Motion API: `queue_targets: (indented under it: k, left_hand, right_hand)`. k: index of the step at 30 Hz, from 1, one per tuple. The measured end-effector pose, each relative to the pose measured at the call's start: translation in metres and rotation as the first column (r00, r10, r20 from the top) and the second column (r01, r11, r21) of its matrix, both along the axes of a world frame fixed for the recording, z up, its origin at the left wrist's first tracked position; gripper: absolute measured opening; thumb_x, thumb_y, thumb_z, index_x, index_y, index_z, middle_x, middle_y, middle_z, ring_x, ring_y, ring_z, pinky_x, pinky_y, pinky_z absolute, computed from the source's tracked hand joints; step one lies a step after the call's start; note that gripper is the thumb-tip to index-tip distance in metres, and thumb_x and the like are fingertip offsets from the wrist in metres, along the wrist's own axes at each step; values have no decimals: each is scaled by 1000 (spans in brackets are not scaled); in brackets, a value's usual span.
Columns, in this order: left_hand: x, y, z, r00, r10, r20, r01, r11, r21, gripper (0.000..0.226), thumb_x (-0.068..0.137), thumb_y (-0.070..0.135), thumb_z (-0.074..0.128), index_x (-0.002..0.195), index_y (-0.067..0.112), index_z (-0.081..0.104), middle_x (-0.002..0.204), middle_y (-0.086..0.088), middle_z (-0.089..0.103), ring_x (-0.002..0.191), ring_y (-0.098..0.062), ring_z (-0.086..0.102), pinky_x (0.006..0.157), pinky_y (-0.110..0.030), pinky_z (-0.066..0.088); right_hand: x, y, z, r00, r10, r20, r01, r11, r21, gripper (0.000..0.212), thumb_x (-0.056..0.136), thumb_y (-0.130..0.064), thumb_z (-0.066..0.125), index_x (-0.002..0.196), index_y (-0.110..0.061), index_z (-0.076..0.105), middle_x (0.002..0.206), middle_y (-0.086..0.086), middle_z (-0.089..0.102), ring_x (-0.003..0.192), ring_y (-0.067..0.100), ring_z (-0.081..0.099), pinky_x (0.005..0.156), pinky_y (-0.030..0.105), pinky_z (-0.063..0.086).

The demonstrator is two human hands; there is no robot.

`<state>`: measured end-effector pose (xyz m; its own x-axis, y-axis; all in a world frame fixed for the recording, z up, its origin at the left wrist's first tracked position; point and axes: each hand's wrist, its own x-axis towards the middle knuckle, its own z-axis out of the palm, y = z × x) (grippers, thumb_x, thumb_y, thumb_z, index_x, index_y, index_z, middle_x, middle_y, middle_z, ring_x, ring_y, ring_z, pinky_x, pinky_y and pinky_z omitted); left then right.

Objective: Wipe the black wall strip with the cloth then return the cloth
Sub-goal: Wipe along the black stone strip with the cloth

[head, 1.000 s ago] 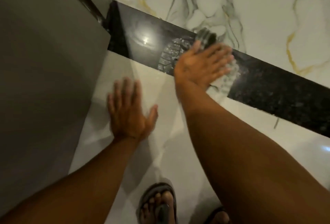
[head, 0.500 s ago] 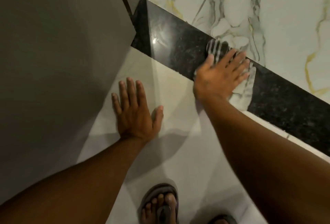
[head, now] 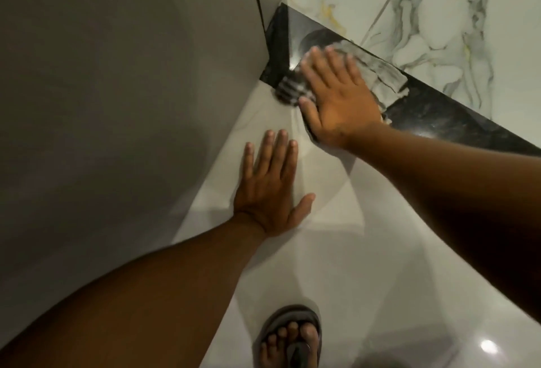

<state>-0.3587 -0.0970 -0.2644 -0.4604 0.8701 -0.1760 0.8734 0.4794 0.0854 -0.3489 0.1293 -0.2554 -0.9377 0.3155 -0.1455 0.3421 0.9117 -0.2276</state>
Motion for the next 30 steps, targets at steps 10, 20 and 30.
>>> queue_targets:
  k: [10,20,30]
  left_hand:
    - [1,-2,-2,997,14,70,-17,999,45,103,85,67,50,166,10,20,175,-18,19,162,-38,13,130,-62,5]
    - [0,1,0,997,4,80,-5,1000,13,105,86,69,45,168,13,9,176,-18,13,163,-38,10,130,-58,-1]
    - [-5,-2,2,999,-9,36,10,1000,-17,101,85,64,45,164,6,23,174,-21,19,161,-42,16,126,-65,12]
  right_hand:
    - [-61,9,10,996,85,12,-84,996,-23,69,103,-46,23,159,-8,18,168,19,13,156,36,5,127,53,2]
    - [-70,7,7,915,-402,32,403,915,-1,70,102,-48,18,161,-12,10,169,17,5,156,36,0,127,56,1]
    - [76,0,12,1000,-15,-1,15,1000,2,67,102,-50,32,159,-15,24,168,12,20,157,31,10,128,52,6]
